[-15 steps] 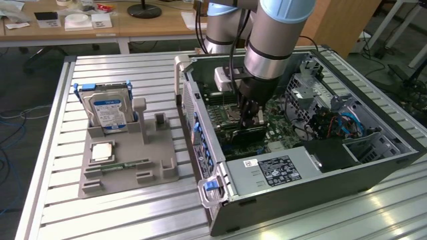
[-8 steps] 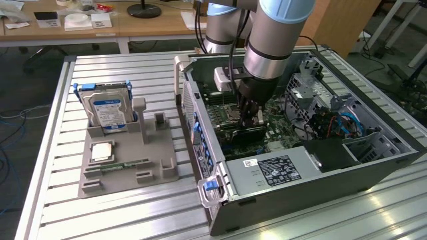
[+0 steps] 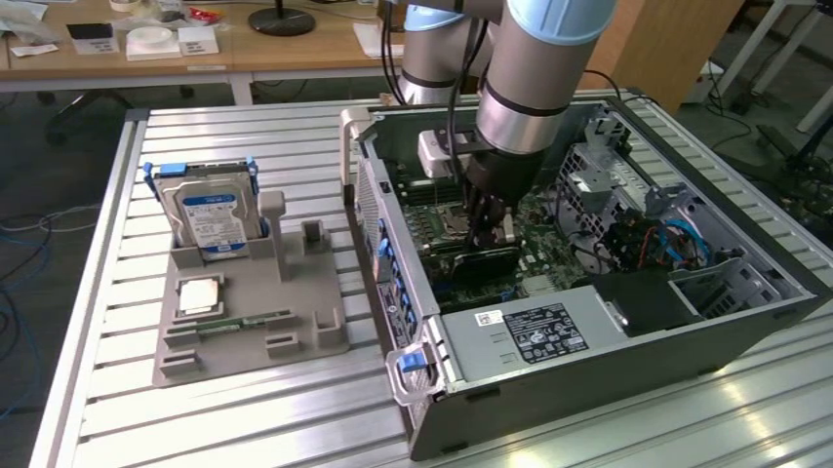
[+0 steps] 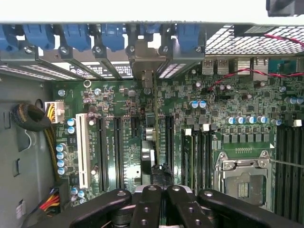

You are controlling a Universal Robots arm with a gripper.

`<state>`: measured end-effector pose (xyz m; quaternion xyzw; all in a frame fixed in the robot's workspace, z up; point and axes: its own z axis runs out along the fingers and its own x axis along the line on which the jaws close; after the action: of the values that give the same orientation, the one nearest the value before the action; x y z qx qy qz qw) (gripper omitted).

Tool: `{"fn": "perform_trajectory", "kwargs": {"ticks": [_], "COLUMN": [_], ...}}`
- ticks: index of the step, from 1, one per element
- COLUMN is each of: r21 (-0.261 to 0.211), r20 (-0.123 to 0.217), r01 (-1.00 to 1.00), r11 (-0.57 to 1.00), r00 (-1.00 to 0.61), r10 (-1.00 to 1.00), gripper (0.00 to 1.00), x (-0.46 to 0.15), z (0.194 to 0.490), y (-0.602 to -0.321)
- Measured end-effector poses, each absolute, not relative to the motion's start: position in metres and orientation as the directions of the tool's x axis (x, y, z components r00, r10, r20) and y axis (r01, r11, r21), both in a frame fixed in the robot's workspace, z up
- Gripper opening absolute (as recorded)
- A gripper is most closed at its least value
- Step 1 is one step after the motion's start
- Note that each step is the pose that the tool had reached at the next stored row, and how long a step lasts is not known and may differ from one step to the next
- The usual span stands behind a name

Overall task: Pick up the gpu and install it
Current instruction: 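Press down on the gpu until it lock into place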

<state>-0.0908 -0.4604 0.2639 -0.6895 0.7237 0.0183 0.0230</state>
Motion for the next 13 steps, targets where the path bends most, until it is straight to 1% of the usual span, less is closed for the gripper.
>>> {"fn": "perform_trajectory", "kwargs": {"ticks": [4,13], "r21": [-0.005,-0.005], "r20": [-0.058,-0.057], "r01": [-0.999,-0.999], "r11": [0.048,0.048], "r00": [-0.048,-0.048], "r10": [-0.997,-0.997], "gripper": [0.11,0.11], "x": [-0.091,-0.091], "z": [0.274,0.306], "y": [-0.460,-0.460]}}
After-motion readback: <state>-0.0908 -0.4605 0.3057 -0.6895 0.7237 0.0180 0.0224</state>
